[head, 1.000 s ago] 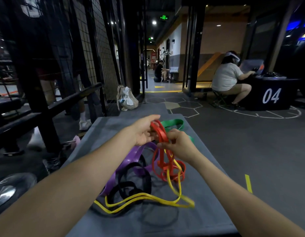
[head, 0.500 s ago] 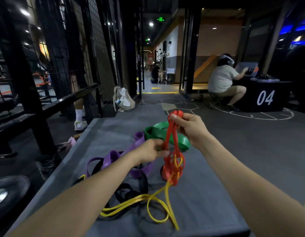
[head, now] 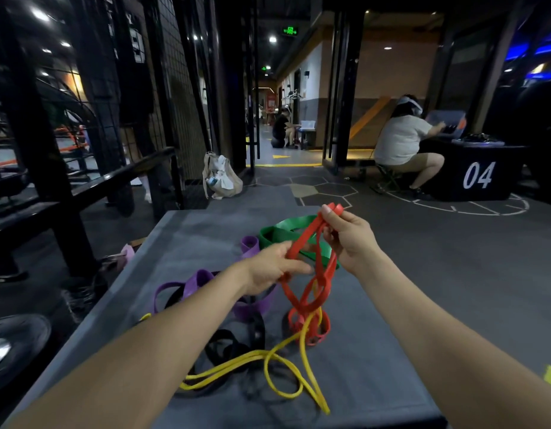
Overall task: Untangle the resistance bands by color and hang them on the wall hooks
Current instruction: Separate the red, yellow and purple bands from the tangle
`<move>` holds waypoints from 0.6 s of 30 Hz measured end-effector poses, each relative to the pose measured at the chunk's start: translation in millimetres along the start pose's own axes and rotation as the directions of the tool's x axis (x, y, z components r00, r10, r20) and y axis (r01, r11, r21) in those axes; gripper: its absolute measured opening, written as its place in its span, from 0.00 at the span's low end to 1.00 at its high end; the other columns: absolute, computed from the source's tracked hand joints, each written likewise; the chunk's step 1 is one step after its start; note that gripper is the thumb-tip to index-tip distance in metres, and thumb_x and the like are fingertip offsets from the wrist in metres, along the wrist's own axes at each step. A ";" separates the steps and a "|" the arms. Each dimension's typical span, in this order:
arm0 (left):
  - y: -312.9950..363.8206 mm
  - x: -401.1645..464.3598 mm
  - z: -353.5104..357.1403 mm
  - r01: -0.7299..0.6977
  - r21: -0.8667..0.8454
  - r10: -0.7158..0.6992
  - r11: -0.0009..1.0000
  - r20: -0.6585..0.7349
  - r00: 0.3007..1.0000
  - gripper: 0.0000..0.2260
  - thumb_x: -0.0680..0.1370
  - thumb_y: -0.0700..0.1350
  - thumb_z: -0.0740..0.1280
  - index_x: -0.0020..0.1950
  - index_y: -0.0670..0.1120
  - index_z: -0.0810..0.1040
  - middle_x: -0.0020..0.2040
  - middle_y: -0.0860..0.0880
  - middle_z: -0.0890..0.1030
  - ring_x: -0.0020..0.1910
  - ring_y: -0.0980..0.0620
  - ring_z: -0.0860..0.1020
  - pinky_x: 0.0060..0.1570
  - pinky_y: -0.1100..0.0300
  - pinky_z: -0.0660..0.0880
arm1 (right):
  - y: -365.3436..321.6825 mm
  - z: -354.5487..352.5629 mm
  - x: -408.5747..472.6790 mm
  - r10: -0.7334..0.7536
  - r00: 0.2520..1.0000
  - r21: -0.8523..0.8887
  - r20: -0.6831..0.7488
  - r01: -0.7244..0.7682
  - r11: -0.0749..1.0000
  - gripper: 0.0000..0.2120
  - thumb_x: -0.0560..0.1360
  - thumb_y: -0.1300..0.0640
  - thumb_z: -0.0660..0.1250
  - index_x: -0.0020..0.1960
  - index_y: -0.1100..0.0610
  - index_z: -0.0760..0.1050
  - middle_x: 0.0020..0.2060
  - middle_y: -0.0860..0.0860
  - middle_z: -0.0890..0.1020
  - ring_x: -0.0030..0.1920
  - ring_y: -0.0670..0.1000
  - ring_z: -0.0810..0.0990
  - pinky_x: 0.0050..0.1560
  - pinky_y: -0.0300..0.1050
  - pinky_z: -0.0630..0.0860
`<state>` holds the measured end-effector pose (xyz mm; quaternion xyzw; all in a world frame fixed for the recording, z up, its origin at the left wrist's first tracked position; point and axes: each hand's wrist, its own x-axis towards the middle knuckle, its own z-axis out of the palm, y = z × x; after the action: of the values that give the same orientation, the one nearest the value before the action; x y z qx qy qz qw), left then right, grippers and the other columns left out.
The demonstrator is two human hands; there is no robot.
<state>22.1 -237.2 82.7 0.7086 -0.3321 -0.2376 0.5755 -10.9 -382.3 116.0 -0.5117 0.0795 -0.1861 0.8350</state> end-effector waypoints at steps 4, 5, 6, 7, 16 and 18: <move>4.0 -2.3 13.0 0.010 -0.070 -0.016 0.997 -0.072 0.997 0.05 0.77 0.35 0.63 0.45 0.43 0.75 0.28 0.55 0.79 0.24 0.65 0.74 0.28 0.75 0.68 | 0.4 7.2 0.7 0.010 1.000 0.069 0.016 -0.011 0.998 0.06 0.74 0.61 0.67 0.39 0.61 0.76 0.28 0.51 0.75 0.22 0.42 0.71 0.25 0.30 0.72; 9.4 -0.9 11.4 0.003 -0.152 -0.024 0.988 -0.138 0.990 0.07 0.78 0.34 0.61 0.43 0.44 0.73 0.26 0.54 0.75 0.19 0.64 0.69 0.22 0.74 0.64 | 1.8 5.9 0.5 0.015 0.999 0.084 0.041 -0.018 0.996 0.06 0.75 0.60 0.66 0.40 0.60 0.76 0.30 0.51 0.75 0.23 0.42 0.72 0.25 0.31 0.72; 14.7 1.3 7.8 -0.018 -0.241 -0.029 0.970 -0.189 0.982 0.09 0.79 0.34 0.60 0.41 0.45 0.72 0.27 0.53 0.72 0.17 0.63 0.66 0.19 0.73 0.61 | 4.2 3.6 -1.4 0.022 0.995 0.067 0.093 -0.028 0.997 0.06 0.76 0.60 0.64 0.41 0.60 0.75 0.30 0.51 0.75 0.25 0.44 0.73 0.26 0.33 0.73; 20.7 4.0 2.3 -0.047 -0.315 -0.032 0.948 -0.241 0.970 0.10 0.79 0.34 0.59 0.40 0.45 0.71 0.27 0.53 0.71 0.16 0.63 0.64 0.17 0.73 0.59 | 8.6 1.1 -4.9 0.037 0.985 -0.009 0.171 -0.035 0.999 0.06 0.77 0.59 0.63 0.42 0.59 0.75 0.30 0.50 0.75 0.26 0.45 0.73 0.28 0.34 0.73; 59.2 29.0 -11.4 -0.024 -0.455 -0.147 0.890 -0.338 0.930 0.15 0.75 0.24 0.53 0.36 0.40 0.69 0.33 0.45 0.69 0.17 0.60 0.62 0.15 0.70 0.55 | 32.9 -6.9 -12.6 0.186 0.857 -0.811 0.480 0.353 0.467 0.10 0.66 0.59 0.76 0.37 0.54 0.74 0.30 0.46 0.77 0.31 0.45 0.73 0.32 0.35 0.70; 66.4 30.6 -11.4 -0.051 -0.505 -0.158 0.862 -0.363 0.918 0.15 0.76 0.25 0.52 0.35 0.41 0.68 0.31 0.45 0.69 0.15 0.61 0.61 0.16 0.71 0.55 | 41.3 -13.8 -8.7 0.249 0.867 -0.897 0.431 0.383 0.220 0.14 0.66 0.55 0.77 0.32 0.51 0.71 0.28 0.44 0.75 0.29 0.43 0.71 0.32 0.35 0.69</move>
<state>37.6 -260.3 151.2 0.5753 -0.1164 -0.1857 0.7880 -13.9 -373.4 72.6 -0.9489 -0.0604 0.0041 0.3096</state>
